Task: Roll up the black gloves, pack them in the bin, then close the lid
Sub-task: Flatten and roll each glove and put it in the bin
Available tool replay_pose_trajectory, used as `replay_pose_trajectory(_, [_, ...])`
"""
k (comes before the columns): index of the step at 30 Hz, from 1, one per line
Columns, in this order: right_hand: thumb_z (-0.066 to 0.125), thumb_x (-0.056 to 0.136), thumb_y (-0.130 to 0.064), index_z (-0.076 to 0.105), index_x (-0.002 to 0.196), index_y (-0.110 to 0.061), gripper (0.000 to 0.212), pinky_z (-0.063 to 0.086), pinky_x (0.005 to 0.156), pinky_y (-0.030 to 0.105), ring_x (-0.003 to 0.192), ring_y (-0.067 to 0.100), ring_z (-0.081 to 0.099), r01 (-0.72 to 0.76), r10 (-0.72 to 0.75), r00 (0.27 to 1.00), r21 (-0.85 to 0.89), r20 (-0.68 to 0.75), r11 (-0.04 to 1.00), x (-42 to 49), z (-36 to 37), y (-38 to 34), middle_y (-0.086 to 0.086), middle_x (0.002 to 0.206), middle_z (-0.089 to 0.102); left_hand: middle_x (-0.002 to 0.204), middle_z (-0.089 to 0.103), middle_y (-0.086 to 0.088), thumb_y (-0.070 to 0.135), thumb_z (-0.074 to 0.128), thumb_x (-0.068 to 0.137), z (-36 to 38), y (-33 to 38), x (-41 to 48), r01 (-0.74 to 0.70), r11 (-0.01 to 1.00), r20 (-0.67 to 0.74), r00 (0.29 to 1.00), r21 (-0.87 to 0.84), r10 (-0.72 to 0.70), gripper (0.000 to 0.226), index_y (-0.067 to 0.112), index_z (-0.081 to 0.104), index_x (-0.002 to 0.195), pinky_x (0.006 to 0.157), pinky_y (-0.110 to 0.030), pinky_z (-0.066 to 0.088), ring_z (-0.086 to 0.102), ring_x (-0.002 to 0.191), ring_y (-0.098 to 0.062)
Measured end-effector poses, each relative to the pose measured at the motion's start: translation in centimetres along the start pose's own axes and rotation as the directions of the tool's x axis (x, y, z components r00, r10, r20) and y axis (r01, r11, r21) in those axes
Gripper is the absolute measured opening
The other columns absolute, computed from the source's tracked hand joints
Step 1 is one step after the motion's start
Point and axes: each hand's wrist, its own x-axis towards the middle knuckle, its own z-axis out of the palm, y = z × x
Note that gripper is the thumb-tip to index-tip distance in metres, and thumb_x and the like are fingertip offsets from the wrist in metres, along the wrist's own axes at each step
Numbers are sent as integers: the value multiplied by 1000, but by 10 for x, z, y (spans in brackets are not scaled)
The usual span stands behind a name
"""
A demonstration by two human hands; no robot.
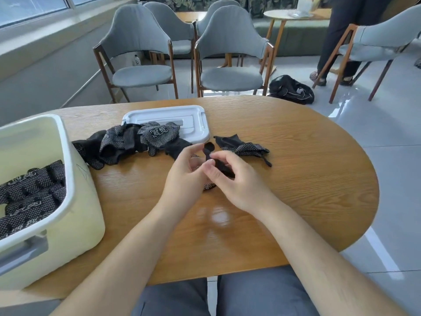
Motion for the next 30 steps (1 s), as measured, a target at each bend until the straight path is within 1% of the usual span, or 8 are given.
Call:
replay_pose_trajectory(3, [73, 93, -40, 62, 126, -34, 36, 51, 105, 32, 118, 0, 62, 111, -107, 993, 100, -46, 989, 4, -7, 0, -15, 123, 69, 100, 73, -14, -3, 58, 88, -9, 18, -4, -5, 976, 71, 997, -219, 22, 51, 19, 55, 134, 79, -28, 59, 72, 94, -19])
replay_pose_trajectory(6, [73, 90, -8, 60, 119, -38, 44, 53, 104, 37, 114, 7, 68, 141, -148, 988, 141, 44, 980, 7, -23, -3, -10, 119, 72, 101, 74, -16, -16, 54, 87, -24, 34, -6, -71, 994, 113, 990, -78, 79, 56, 17, 58, 133, 85, -33, 60, 73, 90, -20])
replay_pose_trajectory(10, [70, 96, -11, 65, 102, -32, 22, 57, 77, 27, 82, 5, 72, 172, -181, 982, 146, 50, 974, 10, -38, -24, -12, 92, 77, 72, 68, -8, 19, 77, 88, -37, 52, -8, -268, 911, 145, 962, 314, 233, 4, 21, 74, 90, 65, -24, 51, 63, 62, -10])
replay_pose_trajectory(12, [72, 95, -15, 68, 98, -26, 12, 53, 64, 24, 67, 5, 67, 170, -176, 984, 195, 15, 966, 16, -43, -33, -10, 79, 75, 73, 59, -5, 31, 78, 87, -42, 55, -3, -300, 863, 73, 952, 407, 297, 15, 21, 70, 78, 60, -25, 45, 53, 60, -9])
replay_pose_trajectory(16, [76, 92, -25, 76, 98, -27, 6, 53, 79, 30, 80, 4, 71, 79, -76, 997, 112, -31, 991, 30, -41, -31, -10, 87, 78, 78, 66, 2, 27, 72, 92, -47, 53, 9, -203, 883, 29, 977, 424, 211, 9, 22, 71, 85, 64, -27, 55, 60, 56, -2])
replay_pose_trajectory(20, [72, 95, -24, 75, 95, -29, 5, 47, 64, 22, 61, -1, 66, 34, -31, 994, 35, -101, 999, 47, -29, -31, -14, 75, 74, 82, 74, 2, 20, 71, 93, -41, 49, 27, -165, 929, -25, 983, 331, 183, 10, 27, 68, 87, 61, -32, 58, 68, 59, -7])
replay_pose_trajectory(26, [69, 98, -20, 77, 110, -21, 15, 58, 78, 19, 91, 2, 71, 345, -354, 888, -84, -292, 935, 49, -34, -57, -13, 96, 76, 87, 74, 16, 23, 69, 95, -39, 69, 31, -384, 867, -124, 890, 316, 439, 6, 26, 70, 100, 67, -7, 45, 66, 78, 6])
replay_pose_trajectory(30, [70, 97, -20, 76, 115, -21, 19, 56, 82, 22, 95, 0, 67, 374, -425, 891, -275, -158, 886, 28, -21, -13, -15, 106, 73, 93, 69, 17, 17, 72, 89, -45, 16, 26, -442, 685, 43, 856, 579, 516, 15, 25, 69, 100, 78, -26, 54, 61, 84, -1])
